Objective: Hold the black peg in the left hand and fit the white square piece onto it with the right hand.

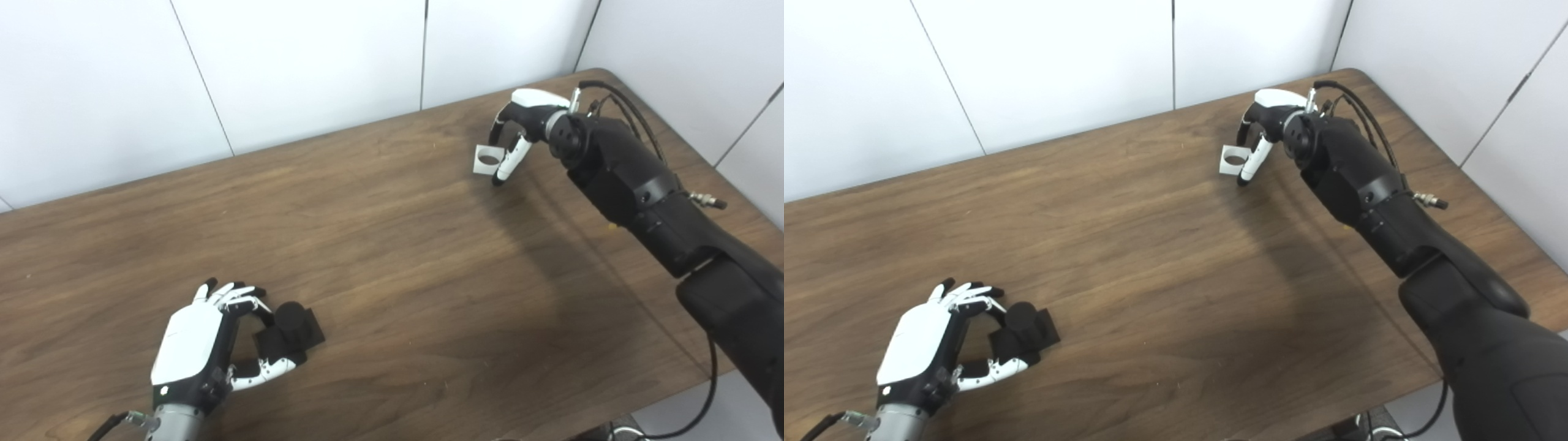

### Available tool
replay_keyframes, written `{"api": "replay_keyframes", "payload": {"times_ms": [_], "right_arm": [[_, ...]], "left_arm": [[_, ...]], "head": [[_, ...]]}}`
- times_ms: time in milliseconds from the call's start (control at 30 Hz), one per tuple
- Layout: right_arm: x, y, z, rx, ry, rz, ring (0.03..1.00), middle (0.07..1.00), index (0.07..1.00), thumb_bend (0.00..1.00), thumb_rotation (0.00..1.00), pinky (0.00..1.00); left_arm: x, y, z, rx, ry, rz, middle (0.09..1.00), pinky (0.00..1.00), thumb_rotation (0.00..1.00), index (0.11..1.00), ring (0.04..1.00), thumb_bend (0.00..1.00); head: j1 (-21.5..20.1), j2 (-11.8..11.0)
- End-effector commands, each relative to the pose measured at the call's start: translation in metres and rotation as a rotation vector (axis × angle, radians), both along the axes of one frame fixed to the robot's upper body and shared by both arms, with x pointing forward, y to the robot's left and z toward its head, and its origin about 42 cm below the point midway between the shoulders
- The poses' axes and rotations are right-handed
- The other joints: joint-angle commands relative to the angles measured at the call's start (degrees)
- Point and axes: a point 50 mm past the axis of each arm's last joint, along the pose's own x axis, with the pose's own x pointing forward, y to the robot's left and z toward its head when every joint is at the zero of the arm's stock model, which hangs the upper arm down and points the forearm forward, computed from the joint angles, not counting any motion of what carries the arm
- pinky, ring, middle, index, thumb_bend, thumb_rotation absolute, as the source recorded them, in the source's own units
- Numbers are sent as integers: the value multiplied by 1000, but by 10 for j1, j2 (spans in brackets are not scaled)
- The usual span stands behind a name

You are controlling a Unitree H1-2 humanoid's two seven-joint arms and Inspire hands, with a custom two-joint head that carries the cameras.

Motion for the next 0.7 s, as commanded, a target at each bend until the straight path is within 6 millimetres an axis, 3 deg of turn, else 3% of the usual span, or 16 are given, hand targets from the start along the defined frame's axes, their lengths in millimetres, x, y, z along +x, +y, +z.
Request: {"api": "replay_keyframes", "payload": {"times_ms": [0, 300, 533, 567, 667], "right_arm": [[10, 2, 36, -22, -88, 12, 976, 891, 661, 950, 204, 1000], [10, 8, 34, -5, -95, 13, 978, 896, 651, 938, 184, 1000], [10, 9, 29, 10, -102, 12, 971, 880, 580, 900, 141, 1000], [9, 9, 28, 11, -104, 11, 970, 878, 526, 679, 141, 1000], [7, 8, 26, 5, -115, 6, 956, 860, 489, 542, 134, 1000]], "left_arm": [[-3, 2, -5, 19, 29, 0, 773, 1000, 49, 486, 885, 521], [-5, 3, -4, 23, 27, 0, 773, 1000, 49, 486, 883, 521], [-6, 2, -4, 26, 24, -3, 771, 1000, 50, 486, 882, 521], [-6, 2, -4, 26, 24, -3, 771, 1000, 50, 486, 881, 521], [-6, 2, -3, 26, 23, -2, 771, 1000, 50, 486, 881, 521]], "head": [[-1, 1], [0, 5], [1, 8], [1, 8], [0, 10]]}}
